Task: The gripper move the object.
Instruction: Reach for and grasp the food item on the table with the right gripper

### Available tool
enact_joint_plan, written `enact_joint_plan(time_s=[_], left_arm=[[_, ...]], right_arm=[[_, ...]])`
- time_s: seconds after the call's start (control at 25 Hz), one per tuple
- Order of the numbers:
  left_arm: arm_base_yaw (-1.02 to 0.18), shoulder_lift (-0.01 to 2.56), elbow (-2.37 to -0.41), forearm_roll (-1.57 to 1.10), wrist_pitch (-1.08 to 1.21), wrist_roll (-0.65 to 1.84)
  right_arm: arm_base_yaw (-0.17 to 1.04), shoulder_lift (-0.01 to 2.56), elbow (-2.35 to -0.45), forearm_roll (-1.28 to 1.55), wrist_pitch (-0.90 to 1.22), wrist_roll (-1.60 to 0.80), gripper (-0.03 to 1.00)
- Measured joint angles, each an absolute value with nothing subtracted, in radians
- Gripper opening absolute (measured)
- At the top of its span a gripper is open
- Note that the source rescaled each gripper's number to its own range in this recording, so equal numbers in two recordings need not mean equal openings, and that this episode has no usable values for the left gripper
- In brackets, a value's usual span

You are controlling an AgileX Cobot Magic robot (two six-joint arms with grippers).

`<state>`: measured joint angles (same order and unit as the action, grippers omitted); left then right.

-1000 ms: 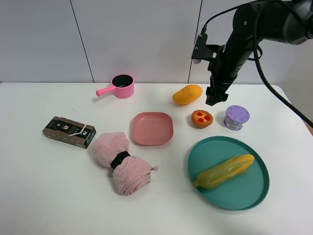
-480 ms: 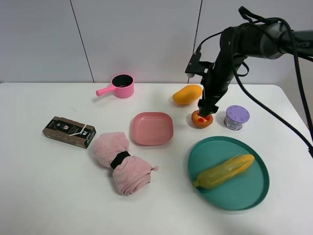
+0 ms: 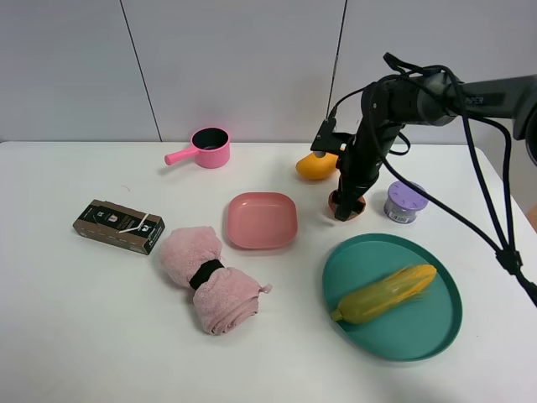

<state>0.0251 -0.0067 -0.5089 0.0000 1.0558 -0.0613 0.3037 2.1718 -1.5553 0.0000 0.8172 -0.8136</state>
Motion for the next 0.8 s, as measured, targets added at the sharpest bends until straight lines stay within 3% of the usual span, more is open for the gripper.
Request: enact_joint_plan(time_s=[0.56,0.64,0.72,0.8], left_arm=[[0.025,-0.007,-0.509,0.000,1.056,-0.061],[0.025,-0.007,-0.509,0.000,1.056,-0.061],[0.025,-0.007,-0.509,0.000,1.056,-0.061],[0.025,-0.007,-0.509,0.000,1.056,-0.061]], right_arm=[[0.304,2.233,-1.556,0.000,0.770,-0.772,0.89],[0.304,2.241,-1.556,0.000,0.780,-0.768,0.76],[0.304,2.249,-1.556,0.006,0.790,-0.762,0.53],[0.304,2.248,-1.556,0.008,0.798,-0.762,0.17]])
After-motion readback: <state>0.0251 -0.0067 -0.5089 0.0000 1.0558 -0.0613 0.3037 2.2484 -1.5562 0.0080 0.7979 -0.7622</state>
